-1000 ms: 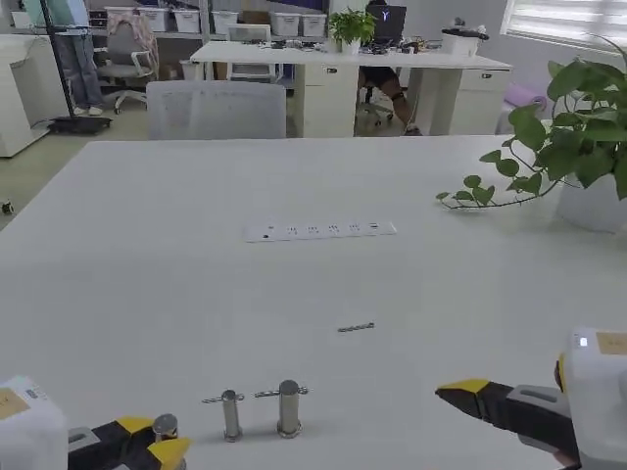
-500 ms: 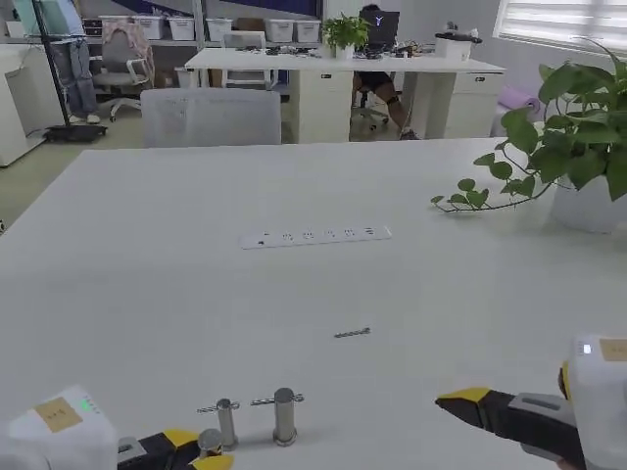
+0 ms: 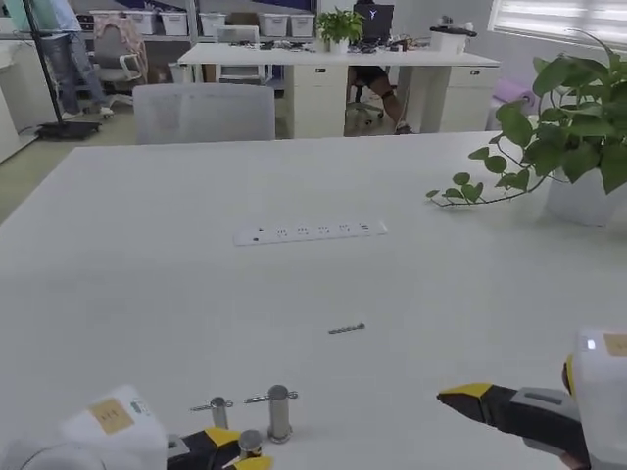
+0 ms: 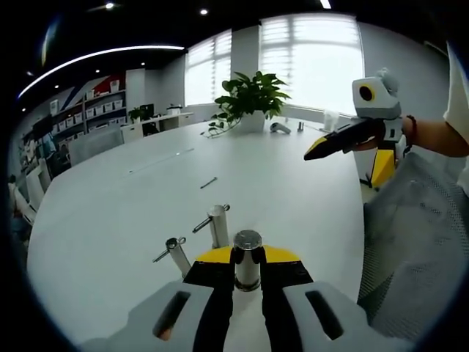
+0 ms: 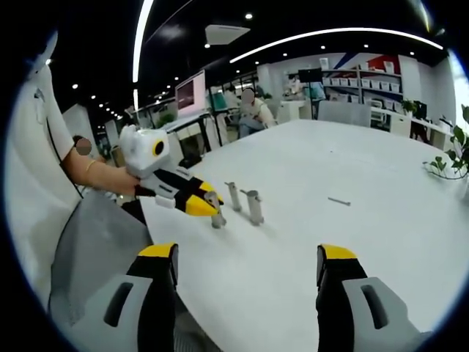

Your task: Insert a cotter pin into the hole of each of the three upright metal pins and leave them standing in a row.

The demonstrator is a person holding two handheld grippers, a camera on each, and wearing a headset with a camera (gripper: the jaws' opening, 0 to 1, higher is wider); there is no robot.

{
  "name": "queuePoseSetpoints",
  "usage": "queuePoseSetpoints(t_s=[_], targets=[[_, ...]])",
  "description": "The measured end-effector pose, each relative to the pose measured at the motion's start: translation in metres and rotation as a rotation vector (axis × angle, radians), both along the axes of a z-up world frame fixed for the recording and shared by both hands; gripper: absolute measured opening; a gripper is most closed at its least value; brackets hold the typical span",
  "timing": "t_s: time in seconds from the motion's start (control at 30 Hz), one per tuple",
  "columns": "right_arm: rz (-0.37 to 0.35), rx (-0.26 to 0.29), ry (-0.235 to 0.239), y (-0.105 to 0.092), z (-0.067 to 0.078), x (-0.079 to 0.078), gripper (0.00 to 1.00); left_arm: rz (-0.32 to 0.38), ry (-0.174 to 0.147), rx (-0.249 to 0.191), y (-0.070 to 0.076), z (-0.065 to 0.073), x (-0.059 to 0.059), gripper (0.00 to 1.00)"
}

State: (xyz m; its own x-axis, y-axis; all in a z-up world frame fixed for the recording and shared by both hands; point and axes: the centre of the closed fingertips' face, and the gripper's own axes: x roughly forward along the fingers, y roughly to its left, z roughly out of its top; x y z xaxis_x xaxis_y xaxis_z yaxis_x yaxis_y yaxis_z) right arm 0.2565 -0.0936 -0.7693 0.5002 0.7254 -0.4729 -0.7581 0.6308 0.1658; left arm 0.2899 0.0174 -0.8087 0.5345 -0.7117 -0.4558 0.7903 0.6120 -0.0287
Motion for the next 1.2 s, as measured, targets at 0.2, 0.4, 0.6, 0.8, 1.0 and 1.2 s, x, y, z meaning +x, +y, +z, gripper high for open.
queuePoseSetpoints(t_s=[0.2,0.4,0.6,0.8,1.0,1.2], targets=[[-0.005,0.002,0.002,-0.002,-0.001,0.000,0.78,-0.035,0.003,0.011,-0.006,-0.008,-0.002,0.11],[-0.010,0.001,0.005,-0.003,-0.002,0.000,0.77,-0.049,-0.001,0.008,-0.010,-0.014,-0.003,0.11],[-0.016,-0.001,0.006,-0.006,-0.004,0.000,0.77,-0.069,0.002,-0.001,-0.009,-0.019,-0.006,0.11],[-0.023,-0.002,0.007,-0.007,-0.005,0.001,0.77,-0.084,-0.006,-0.004,-0.008,-0.020,-0.007,0.11],[-0.027,-0.002,0.011,-0.007,-0.007,0.002,0.77,-0.090,-0.006,-0.006,-0.007,-0.020,-0.008,0.11],[-0.024,0.000,0.014,-0.006,-0.007,0.002,0.77,-0.079,0.028,-0.030,-0.006,-0.020,-0.008,0.12]])
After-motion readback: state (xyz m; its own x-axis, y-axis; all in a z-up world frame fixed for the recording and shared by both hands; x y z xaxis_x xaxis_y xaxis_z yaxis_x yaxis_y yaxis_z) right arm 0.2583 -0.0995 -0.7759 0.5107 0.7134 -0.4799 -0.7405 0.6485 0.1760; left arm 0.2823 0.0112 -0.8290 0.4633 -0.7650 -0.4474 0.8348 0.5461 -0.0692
